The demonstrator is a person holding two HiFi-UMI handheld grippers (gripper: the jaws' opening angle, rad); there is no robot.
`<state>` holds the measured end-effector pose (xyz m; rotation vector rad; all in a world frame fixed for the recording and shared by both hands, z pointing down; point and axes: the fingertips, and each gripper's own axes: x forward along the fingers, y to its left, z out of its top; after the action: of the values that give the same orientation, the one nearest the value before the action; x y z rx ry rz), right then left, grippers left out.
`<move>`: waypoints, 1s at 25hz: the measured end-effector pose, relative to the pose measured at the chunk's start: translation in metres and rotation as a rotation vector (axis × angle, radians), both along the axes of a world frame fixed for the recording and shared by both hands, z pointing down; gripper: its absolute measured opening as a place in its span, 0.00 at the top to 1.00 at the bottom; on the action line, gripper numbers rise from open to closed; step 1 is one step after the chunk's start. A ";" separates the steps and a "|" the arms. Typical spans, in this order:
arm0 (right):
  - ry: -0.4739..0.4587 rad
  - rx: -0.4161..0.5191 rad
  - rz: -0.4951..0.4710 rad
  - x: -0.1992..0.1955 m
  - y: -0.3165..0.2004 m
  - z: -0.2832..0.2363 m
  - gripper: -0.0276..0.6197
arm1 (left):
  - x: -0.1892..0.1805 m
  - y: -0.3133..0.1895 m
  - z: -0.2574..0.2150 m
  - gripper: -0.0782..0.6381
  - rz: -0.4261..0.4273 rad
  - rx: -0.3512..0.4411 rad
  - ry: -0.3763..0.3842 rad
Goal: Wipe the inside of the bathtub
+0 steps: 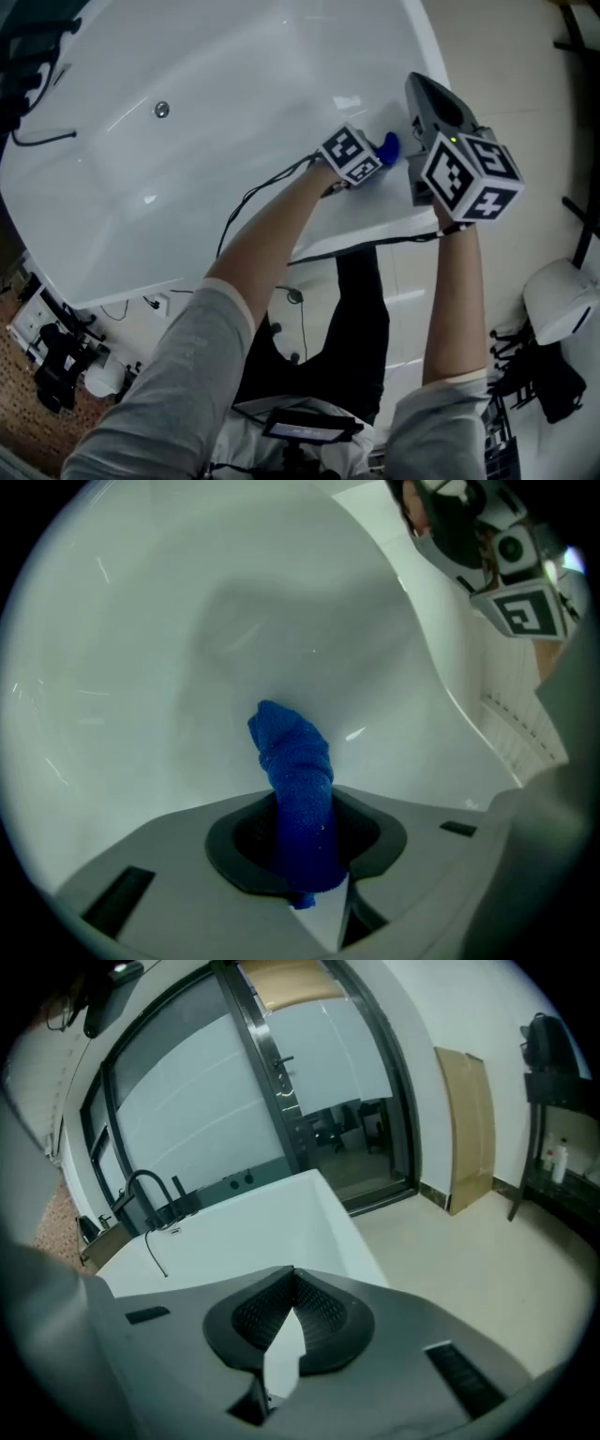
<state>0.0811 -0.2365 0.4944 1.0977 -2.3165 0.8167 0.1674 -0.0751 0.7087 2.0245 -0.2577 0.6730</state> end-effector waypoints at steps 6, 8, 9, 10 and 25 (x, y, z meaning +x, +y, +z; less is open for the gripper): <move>-0.013 0.063 0.145 0.065 -0.007 -0.050 0.94 | 0.015 -0.002 -0.042 0.73 0.006 0.042 0.042; -0.013 0.065 0.167 0.081 -0.002 -0.056 0.94 | 0.023 -0.001 -0.054 0.73 0.014 0.054 0.057; -0.016 0.062 0.175 0.087 0.001 -0.058 0.94 | 0.026 -0.002 -0.061 0.73 0.021 0.060 0.066; -0.019 0.058 0.182 0.091 0.004 -0.059 0.94 | 0.028 -0.002 -0.068 0.73 0.027 0.066 0.078; -0.012 0.047 0.230 0.130 0.024 -0.086 0.94 | 0.046 0.002 -0.127 0.73 0.051 0.047 0.124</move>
<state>0.2114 -0.2120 0.4085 1.4020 -2.2572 0.8567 0.2135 -0.0735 0.5820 2.1144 -0.1507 0.5741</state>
